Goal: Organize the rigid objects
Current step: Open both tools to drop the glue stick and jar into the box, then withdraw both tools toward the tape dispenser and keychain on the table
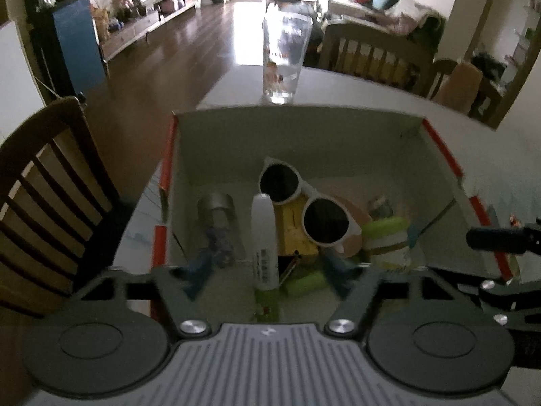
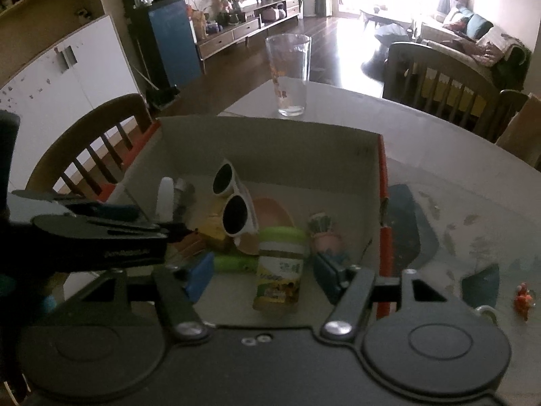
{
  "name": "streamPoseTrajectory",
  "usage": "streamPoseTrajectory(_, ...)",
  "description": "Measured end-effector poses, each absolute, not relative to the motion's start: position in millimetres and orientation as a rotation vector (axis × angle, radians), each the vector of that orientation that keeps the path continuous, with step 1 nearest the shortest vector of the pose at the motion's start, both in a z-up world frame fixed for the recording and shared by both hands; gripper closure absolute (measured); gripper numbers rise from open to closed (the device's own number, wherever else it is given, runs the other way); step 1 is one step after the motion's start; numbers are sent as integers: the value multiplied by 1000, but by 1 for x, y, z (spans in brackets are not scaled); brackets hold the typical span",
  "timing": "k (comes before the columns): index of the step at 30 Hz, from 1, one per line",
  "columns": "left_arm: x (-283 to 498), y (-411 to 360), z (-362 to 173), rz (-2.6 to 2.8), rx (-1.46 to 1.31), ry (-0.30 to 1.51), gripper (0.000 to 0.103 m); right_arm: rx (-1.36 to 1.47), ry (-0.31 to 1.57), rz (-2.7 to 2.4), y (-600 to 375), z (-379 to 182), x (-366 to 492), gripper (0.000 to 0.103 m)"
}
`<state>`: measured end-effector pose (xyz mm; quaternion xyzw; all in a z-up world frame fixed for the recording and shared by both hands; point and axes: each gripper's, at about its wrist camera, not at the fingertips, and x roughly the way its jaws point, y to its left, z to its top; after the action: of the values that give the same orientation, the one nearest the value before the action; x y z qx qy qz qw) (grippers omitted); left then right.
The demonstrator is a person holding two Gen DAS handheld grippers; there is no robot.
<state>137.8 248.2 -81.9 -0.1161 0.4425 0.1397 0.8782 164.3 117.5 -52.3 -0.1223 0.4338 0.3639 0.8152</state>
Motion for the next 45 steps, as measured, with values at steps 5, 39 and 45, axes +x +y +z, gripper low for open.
streamPoseTrajectory(5, 129, 242, -71, 292, -237, 898, 26, -244, 906, 783, 108, -44, 155, 37)
streamPoseTrajectory(39, 79, 88, 7, 184, -199, 664, 9, -102, 700, 871, -73, 18, 107, 2)
streamPoseTrajectory(45, 88, 50, 6, 161, -196, 634, 0, -87, 677, 846, -117, 15, 113, 0)
